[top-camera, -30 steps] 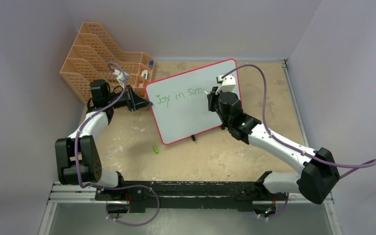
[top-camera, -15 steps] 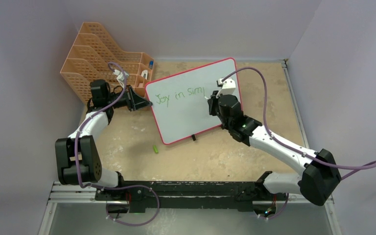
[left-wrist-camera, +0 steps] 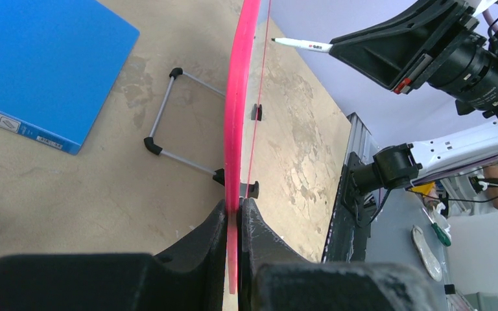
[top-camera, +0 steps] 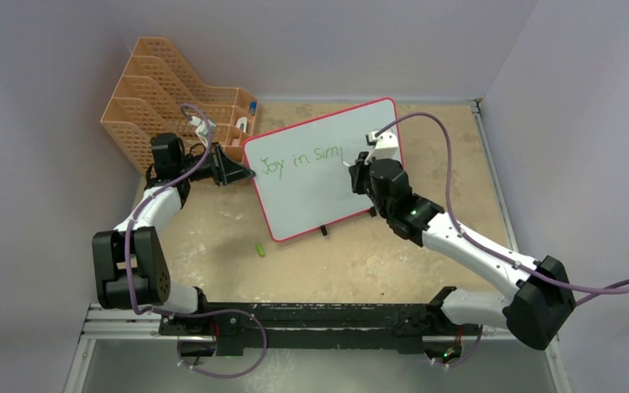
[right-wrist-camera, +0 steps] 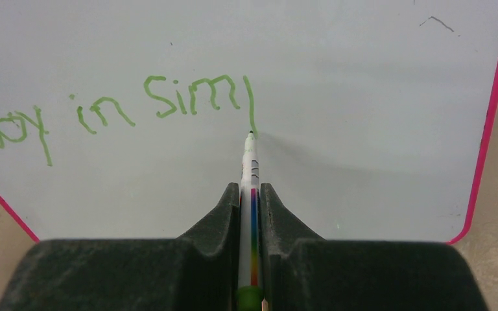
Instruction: Write a sentence on the whiteboard
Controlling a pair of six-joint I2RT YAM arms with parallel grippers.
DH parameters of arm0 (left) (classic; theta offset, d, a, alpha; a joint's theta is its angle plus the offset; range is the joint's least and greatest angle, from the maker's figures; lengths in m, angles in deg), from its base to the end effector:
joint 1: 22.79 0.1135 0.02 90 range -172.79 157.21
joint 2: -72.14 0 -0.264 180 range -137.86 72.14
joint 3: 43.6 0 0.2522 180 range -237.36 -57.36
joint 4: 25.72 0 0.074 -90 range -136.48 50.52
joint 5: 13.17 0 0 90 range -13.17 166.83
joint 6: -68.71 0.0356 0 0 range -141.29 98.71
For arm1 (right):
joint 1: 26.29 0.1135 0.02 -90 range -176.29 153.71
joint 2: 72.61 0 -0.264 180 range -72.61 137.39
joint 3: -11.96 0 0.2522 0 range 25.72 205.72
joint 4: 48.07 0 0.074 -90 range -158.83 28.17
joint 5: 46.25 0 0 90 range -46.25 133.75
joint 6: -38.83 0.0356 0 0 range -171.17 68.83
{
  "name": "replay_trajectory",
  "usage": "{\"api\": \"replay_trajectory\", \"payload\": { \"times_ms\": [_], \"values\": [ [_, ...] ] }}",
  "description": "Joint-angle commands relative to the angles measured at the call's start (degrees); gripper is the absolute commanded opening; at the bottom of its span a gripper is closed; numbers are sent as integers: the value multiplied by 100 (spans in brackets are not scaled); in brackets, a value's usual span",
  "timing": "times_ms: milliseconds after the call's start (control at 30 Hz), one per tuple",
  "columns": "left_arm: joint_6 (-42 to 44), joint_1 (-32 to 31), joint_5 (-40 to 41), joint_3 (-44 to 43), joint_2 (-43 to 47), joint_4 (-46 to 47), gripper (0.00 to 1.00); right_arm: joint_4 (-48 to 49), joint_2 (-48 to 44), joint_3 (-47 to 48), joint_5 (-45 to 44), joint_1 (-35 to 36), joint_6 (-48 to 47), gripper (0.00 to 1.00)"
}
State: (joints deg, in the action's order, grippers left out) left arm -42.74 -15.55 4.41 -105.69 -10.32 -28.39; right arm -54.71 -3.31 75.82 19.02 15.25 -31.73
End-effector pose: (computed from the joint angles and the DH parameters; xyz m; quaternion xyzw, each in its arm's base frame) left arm 0.3017 0.0041 0.2543 0.1490 0.7327 -0.5440 0.3807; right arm 0.2207 0.1757 0.3143 -0.0134 0.7713 0.1681 0.6137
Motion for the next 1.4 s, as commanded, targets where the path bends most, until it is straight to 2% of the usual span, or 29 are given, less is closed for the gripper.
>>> {"api": "replay_trajectory", "payload": {
  "times_ms": [0, 367, 1367],
  "values": [
    [99, -62, 45, -159, 133, 41, 0, 417, -208, 341, -202, -32, -110, 0],
    [106, -54, 36, -167, 129, 41, 0, 905, 67, 481, -364, -32, -317, 0],
    [106, -55, 25, -179, 134, 20, 0, 1063, 371, 540, -263, -102, -368, 0]
  ]
}}
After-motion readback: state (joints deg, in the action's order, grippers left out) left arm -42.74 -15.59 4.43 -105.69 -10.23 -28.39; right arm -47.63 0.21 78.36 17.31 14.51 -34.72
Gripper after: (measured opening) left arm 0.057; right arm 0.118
